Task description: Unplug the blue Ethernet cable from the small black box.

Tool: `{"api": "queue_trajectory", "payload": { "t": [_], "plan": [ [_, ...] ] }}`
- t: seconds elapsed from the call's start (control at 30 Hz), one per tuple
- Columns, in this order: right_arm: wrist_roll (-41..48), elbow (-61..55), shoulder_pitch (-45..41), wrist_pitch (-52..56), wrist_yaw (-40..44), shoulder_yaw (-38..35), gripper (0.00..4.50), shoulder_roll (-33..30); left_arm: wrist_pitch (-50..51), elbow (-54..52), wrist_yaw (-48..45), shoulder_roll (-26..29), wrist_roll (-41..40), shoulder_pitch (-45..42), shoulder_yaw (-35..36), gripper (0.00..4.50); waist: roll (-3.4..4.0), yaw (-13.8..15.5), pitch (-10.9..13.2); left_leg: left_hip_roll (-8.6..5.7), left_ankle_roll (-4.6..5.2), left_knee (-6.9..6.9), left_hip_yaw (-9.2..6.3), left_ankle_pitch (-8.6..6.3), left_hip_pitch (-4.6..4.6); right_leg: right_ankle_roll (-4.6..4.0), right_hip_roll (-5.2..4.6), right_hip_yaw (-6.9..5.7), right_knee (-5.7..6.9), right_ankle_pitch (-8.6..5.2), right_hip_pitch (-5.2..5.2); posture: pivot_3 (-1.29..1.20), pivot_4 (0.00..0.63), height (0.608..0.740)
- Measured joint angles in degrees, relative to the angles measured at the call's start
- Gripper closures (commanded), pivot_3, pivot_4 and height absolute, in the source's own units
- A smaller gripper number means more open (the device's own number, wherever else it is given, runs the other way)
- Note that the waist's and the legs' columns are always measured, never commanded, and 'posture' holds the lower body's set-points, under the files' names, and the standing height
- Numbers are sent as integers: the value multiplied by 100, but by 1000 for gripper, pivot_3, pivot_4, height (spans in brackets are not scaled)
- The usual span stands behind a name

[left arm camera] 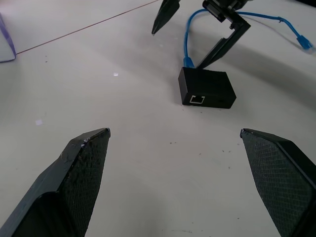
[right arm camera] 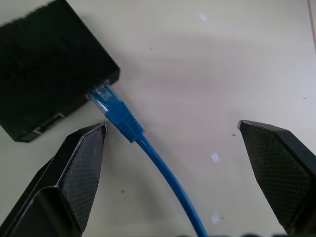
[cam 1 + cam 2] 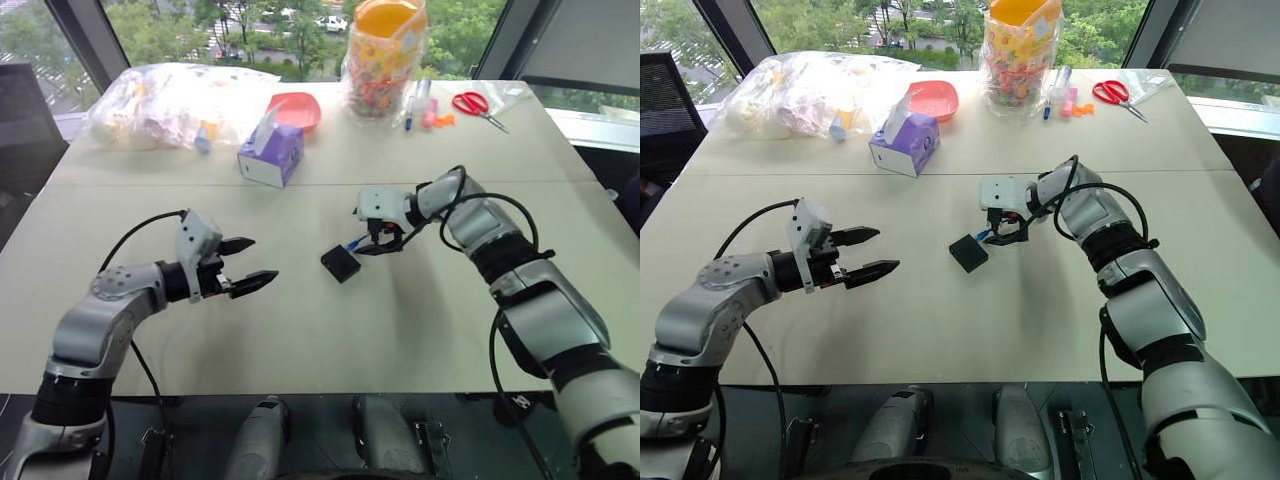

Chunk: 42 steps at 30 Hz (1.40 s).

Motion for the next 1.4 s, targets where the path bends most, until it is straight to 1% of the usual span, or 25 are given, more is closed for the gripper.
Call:
{"api": "queue_trajectory", "payload": {
  "t": [0.03,0.07,0.13,0.2,0.27,0.37,0.47,0.6,0.7,0.8,0.87,1.0,1.13,1.23,1.4],
  "plan": [
    [0,30,-15,0,33,-3,0,52,0,-3,9,-1,0,-1,0,62,0,-32,0,0,-2,-1,-2,1,1,0,0,0,2,0,0,0,150,740],
    [-11,172,-81,21,151,-32,258,232,0,-16,32,-1,0,-1,2,16,0,-81,0,0,-5,-1,-4,3,2,0,1,0,7,0,0,0,150,740],
    [-39,305,-142,50,265,-41,805,326,-2,-28,48,-3,0,-7,1,0,0,-110,0,0,-6,-2,-3,3,7,-1,1,1,17,0,-1,0,150,740],
    [-69,411,-164,58,403,-52,1750,397,-3,-28,62,-2,2,-7,1,0,0,-116,0,0,-6,-2,-3,3,11,-1,1,1,29,-1,-1,0,150,740],
    [-81,490,-181,58,489,-57,2876,476,-5,-28,65,-3,2,-8,1,0,0,-134,0,0,-7,-1,-3,4,18,-2,2,3,41,-1,0,0,150,740],
    [-148,546,-188,16,516,-59,4410,579,-16,-28,88,-9,8,-10,1,0,0,-169,0,0,-13,3,-3,7,29,-2,2,4,54,-1,4,0,150,740],
    [-188,524,-151,-77,363,-143,4466,610,-21,-29,170,-63,11,-26,-7,0,0,-194,0,-1,-18,5,-4,11,36,-4,3,6,59,0,10,0,150,740],
    [-150,252,103,-366,-222,-527,4466,591,16,-28,191,-150,-11,-50,-13,0,0,-206,0,-2,-19,5,-5,11,32,-4,2,7,59,0,6,0,150,740],
    [-115,-678,582,-662,-849,-943,4466,346,222,-23,301,-361,-256,-330,13,0,-1,-136,0,-5,-19,6,-14,11,15,-3,2,6,59,0,-6,0,150,740],
    [-188,-2099,1320,-978,-1613,-1369,4466,61,544,32,386,-458,-524,-695,86,0,-1,-83,0,-6,-19,1,-13,11,13,-3,2,6,58,0,-9,0,150,740],
    [-257,-2752,1655,-1046,-2005,-1503,4466,56,708,83,398,-475,-645,-869,117,0,-1,-89,0,-5,-19,3,-12,11,13,-3,2,6,59,0,-9,0,150,740],
    [-782,-3932,2250,-1320,-2728,-1507,4466,27,1025,296,360,-564,-874,-1303,98,0,-1,-86,0,-5,-19,8,-9,12,13,-3,2,7,60,0,-8,0,150,740],
    [-1330,-4645,2470,-1460,-3173,-1391,4466,36,1196,569,264,-642,-1001,-1651,93,0,-3,-87,-1,-5,-23,10,-9,14,14,-3,3,7,60,0,-6,0,150,740],
    [-1530,-4888,2567,-1472,-3251,-1274,4466,36,1269,678,166,-668,-1015,-1747,37,0,-3,-83,-1,-5,-23,9,-9,14,15,-3,3,6,60,0,-6,0,150,740],
    [-1647,-4899,2653,-1428,-3202,-1104,4466,-8,1295,702,94,-720,-1015,-1771,-61,0,-3,-80,-1,-5,-23,9,-10,14,15,-4,2,7,58,0,-5,0,150,740]
  ]
}}
